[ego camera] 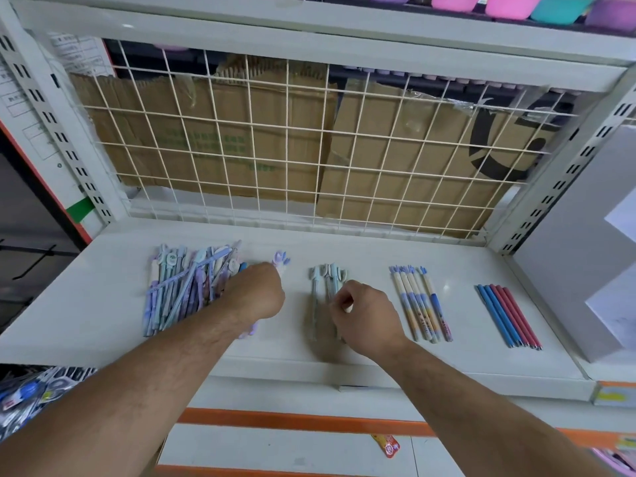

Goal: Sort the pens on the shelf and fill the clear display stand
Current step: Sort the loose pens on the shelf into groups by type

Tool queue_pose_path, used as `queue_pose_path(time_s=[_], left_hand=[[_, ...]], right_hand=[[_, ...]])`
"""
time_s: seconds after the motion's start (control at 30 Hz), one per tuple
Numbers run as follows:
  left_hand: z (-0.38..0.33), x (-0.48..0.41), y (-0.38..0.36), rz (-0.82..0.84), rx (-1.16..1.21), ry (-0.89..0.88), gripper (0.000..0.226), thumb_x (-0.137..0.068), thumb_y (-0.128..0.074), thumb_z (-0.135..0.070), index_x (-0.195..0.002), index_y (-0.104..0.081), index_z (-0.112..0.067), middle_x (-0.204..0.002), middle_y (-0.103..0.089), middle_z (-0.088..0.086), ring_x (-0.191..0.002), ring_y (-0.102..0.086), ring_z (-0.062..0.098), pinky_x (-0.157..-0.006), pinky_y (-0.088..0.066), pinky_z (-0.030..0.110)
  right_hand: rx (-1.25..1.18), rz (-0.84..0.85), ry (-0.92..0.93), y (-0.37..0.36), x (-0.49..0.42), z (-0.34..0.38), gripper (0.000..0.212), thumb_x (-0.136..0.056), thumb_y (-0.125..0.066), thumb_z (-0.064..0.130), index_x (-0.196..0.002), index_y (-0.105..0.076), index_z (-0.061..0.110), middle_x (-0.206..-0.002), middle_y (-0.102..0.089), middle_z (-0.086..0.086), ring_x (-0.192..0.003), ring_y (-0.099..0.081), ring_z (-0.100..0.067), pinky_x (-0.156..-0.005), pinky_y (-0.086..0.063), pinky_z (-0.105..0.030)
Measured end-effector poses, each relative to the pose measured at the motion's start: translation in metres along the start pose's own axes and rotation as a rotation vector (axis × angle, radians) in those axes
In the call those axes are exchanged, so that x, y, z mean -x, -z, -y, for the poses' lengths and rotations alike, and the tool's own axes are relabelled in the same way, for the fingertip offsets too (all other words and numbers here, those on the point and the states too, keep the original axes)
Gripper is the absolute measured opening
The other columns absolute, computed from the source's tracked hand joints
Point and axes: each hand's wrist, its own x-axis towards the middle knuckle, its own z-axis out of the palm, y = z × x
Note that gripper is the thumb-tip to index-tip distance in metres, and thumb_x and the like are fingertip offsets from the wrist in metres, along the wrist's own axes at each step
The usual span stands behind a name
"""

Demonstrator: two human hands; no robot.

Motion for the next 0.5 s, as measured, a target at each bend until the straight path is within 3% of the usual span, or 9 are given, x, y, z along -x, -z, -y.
queue_pose_path(time_s=[0.07,0.13,0.2,0.27,0.37,0.5], left_hand=[[-0.009,0.003,0.004,-0.073,0.232,-0.164,0.03,-0.096,-0.05,-0.029,-0.074,-0.046,-0.009,-0.073,-0.059,0.011,-0.065,-0.053,0.025,-0.06,-0.036,0.026],[-0.015,0.009,0.004,-0.01,0.411,-0.273,0.023,-0.093,-0.053,-0.018,-0.073,-0.042,-0.013,-0.066,-0.044,0.005,-0.054,-0.038,0.019,-0.05,-0.024,0.026],[-0.026,0.011,0.0,0.125,0.645,-0.315,0.019,-0.094,-0.055,-0.014,-0.077,-0.047,-0.012,-0.065,-0.039,0.007,-0.052,-0.03,0.017,-0.05,-0.021,0.027],[-0.036,0.02,-0.006,0.211,0.787,-0.326,0.018,-0.096,-0.057,-0.011,-0.079,-0.053,-0.008,-0.063,-0.043,0.007,-0.052,-0.033,0.015,-0.047,-0.022,0.027],[-0.051,0.031,-0.017,0.265,0.861,-0.34,0.019,-0.096,-0.061,-0.013,-0.079,-0.059,-0.008,-0.052,-0.051,0.0,-0.048,-0.039,0.011,-0.044,-0.027,0.022],[-0.071,0.037,-0.036,0.33,0.881,-0.364,0.014,-0.096,-0.063,-0.016,-0.086,-0.062,-0.006,-0.056,-0.056,0.001,-0.048,-0.041,0.01,-0.045,-0.035,0.021]], right_hand=[[-0.073,0.016,-0.006,0.003,0.0,-0.001,0.009,-0.091,-0.06,0.026,-0.084,-0.063,0.022,-0.086,-0.068,0.008,-0.073,-0.066,-0.016,-0.069,-0.057,-0.035],[-0.154,0.038,-0.013,0.006,0.0,-0.001,0.012,-0.093,-0.062,0.028,-0.087,-0.066,0.018,-0.086,-0.07,0.006,-0.075,-0.065,-0.013,-0.069,-0.054,-0.023],[-0.228,0.06,-0.014,0.011,0.001,-0.001,0.016,-0.094,-0.065,0.032,-0.089,-0.068,0.017,-0.084,-0.07,0.004,-0.075,-0.064,-0.009,-0.064,-0.047,-0.014],[-0.323,0.095,-0.039,0.017,0.003,-0.003,0.019,-0.094,-0.067,0.037,-0.089,-0.068,0.019,-0.078,-0.07,0.003,-0.068,-0.064,-0.013,-0.062,-0.047,-0.019],[-0.466,0.16,-0.097,0.031,0.009,-0.01,0.022,-0.092,-0.072,0.037,-0.094,-0.067,0.016,-0.075,-0.072,0.0,-0.057,-0.061,-0.011,-0.053,-0.045,-0.02],[-0.537,0.167,-0.153,0.048,0.015,-0.026,0.019,-0.091,-0.074,0.026,-0.097,-0.064,0.011,-0.071,-0.071,0.004,-0.052,-0.059,-0.01,-0.044,-0.039,-0.015]])
